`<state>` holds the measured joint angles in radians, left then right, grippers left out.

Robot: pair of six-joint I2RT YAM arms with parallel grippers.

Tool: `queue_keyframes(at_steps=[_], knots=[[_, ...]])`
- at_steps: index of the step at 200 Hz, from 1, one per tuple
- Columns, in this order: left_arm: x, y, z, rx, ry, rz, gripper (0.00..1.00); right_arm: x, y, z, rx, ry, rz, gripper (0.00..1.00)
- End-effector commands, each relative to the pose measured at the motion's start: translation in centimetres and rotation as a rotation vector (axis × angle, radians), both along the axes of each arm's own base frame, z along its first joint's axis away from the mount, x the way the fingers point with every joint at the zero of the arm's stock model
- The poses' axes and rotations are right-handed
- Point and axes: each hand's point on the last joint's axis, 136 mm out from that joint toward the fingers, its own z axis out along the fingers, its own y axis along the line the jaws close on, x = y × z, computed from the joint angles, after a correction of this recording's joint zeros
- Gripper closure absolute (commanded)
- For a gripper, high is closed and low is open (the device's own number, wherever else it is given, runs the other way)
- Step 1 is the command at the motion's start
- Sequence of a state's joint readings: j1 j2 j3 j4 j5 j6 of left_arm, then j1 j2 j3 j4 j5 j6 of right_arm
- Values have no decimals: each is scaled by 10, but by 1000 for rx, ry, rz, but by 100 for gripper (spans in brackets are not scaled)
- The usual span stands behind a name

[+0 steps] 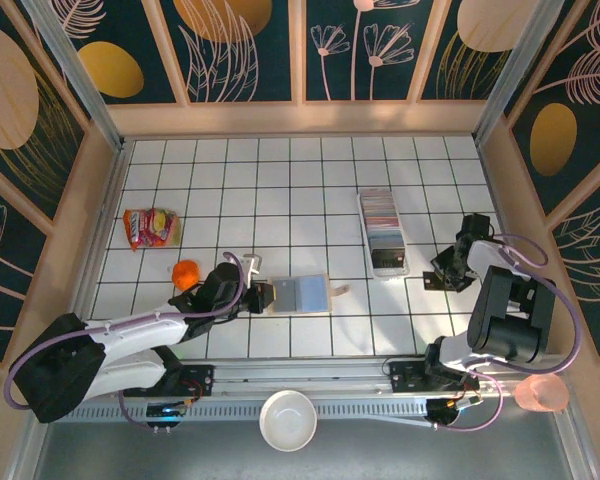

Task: Put the credit cards into the card holder
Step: Move the credit card to the bottom-right of the table.

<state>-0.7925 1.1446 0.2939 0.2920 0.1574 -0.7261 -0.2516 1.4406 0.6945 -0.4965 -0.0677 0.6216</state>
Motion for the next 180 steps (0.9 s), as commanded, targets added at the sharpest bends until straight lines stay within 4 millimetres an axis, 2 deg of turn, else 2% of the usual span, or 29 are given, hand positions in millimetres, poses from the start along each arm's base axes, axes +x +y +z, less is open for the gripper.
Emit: queue_keyframes(at_steps=[1,42,95,119,159,180], knots=[[-2,-4,4,-13,4,-19,93,-20,8,-16,-21,97,-27,94],[-2,-4,3,-14,6,-17,93,-51,33,-27,-19,203,-25,100],[0,-6,6,-14,-1,-18,93,-99,60,-10,-99,235,-6,100],[1,-9,8,-15,-1,-25,93,-110,78,-3,-53,190,13,100],[0,-11,14,-34,3,-31,93,-129,108,-11,-40,228,152,100],[0,-9,16,-38,3,-22,93,-130,120,-13,-84,230,218,100]])
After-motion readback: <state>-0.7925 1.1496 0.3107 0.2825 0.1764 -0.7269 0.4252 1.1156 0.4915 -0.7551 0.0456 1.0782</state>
